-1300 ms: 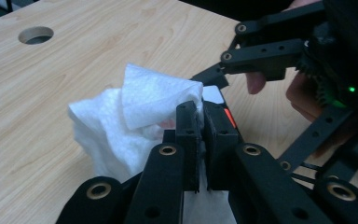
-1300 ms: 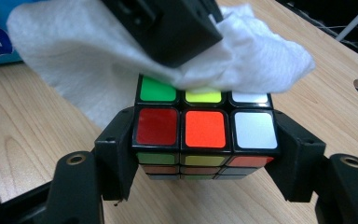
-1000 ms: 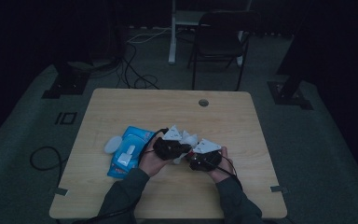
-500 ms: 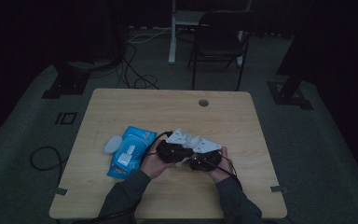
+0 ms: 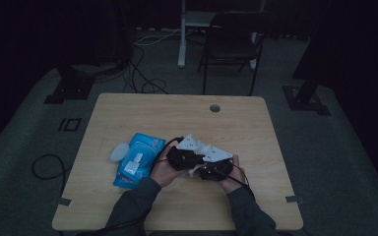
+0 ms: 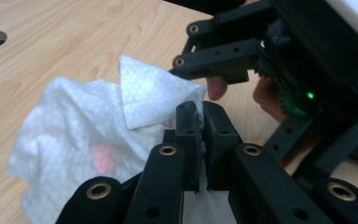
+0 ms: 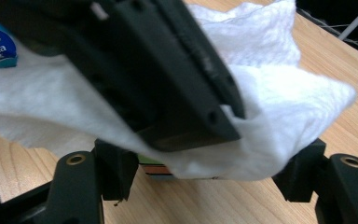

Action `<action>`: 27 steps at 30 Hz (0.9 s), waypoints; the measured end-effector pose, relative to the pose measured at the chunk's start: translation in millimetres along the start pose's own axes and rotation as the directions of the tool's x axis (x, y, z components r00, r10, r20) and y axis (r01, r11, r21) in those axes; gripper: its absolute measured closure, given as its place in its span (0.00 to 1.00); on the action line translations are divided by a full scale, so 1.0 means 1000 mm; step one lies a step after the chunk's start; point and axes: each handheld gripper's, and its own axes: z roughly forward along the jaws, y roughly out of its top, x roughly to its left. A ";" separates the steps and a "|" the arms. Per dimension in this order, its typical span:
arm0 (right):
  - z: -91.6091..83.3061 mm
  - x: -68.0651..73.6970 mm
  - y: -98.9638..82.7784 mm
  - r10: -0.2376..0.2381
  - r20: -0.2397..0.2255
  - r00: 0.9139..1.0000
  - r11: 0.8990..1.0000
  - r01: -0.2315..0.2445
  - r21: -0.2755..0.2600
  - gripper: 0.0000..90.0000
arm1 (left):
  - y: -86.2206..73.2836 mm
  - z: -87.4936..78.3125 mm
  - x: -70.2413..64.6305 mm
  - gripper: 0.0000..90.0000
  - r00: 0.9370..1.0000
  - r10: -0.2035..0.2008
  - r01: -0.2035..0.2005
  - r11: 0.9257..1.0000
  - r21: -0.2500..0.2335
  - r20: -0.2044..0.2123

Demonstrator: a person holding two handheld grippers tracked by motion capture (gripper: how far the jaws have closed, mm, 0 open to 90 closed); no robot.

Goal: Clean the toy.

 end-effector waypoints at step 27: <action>-0.003 -0.001 0.002 -0.002 0.001 1.000 1.000 0.002 -0.017 0.38 | -0.011 -0.020 0.024 0.96 0.989 -0.079 0.074 0.996 -0.045 -0.121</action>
